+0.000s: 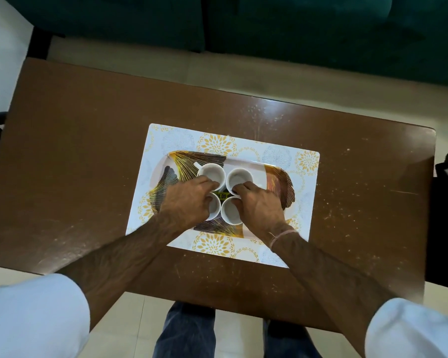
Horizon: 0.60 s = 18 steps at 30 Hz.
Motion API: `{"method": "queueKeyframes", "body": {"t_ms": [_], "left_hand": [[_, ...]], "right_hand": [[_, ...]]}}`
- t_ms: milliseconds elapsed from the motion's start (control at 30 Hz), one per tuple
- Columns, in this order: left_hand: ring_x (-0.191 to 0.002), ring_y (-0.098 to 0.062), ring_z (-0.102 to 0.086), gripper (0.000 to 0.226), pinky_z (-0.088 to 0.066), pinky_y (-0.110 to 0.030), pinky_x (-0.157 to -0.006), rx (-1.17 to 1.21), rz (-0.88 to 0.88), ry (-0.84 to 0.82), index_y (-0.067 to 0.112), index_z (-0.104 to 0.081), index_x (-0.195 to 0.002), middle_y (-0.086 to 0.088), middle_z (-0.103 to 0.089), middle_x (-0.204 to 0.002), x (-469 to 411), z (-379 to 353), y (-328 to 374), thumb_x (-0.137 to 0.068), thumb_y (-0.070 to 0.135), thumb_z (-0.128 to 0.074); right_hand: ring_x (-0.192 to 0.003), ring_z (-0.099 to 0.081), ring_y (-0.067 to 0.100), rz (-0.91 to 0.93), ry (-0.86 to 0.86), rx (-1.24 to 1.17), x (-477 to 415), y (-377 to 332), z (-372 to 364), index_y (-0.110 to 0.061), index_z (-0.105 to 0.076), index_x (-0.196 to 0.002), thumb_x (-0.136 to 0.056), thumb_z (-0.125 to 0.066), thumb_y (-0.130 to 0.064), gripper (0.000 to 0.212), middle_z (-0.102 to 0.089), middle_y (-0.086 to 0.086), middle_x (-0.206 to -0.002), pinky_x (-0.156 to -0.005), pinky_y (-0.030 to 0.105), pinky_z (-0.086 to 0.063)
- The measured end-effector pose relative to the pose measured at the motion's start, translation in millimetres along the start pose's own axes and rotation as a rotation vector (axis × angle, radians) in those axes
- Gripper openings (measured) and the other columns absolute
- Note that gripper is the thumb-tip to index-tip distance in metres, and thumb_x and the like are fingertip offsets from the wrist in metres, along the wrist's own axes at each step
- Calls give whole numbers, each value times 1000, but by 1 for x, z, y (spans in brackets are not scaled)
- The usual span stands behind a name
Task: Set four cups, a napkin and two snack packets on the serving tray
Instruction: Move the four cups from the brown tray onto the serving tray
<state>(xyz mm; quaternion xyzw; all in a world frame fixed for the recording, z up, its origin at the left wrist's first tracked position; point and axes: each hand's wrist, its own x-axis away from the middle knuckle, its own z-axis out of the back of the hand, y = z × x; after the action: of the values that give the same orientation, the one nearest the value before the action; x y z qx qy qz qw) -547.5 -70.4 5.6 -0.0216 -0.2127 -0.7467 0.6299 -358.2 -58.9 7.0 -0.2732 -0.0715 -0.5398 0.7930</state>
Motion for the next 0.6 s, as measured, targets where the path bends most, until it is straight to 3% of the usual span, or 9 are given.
{"method": "queueKeyframes", "body": {"t_ms": [267, 433, 600], "left_hand": [[-103, -22, -70, 48, -56, -36, -78, 41, 21, -22, 30, -68, -122, 9, -73, -120, -1, 5, 0, -74, 26, -66], [-106, -24, -69, 41, -56, -39, -79, 38, 14, -15, 30, -68, -122, 5, -73, -120, 0, 5, 1, -82, 30, -63], [-95, -23, -67, 43, -55, -34, -72, 228, 98, 209, 23, -68, -118, 2, -67, -119, 4, 11, 3, -76, 24, -59]], "right_hand": [[-106, -60, 34, 19, -16, -8, 1, 8, 8, -14, -63, -125, -86, -60, -35, 45, -65, 10, -126, -88, 42, -51], [-108, -55, 34, 65, -47, -4, 0, 11, 10, -13, -61, -126, -88, -60, -31, 43, -64, 13, -125, -93, 43, -47], [-112, -53, 34, 78, -52, -44, -1, 11, 8, -12, -58, -130, -92, -58, -22, 40, -61, 15, -129, -97, 44, -45]]}}
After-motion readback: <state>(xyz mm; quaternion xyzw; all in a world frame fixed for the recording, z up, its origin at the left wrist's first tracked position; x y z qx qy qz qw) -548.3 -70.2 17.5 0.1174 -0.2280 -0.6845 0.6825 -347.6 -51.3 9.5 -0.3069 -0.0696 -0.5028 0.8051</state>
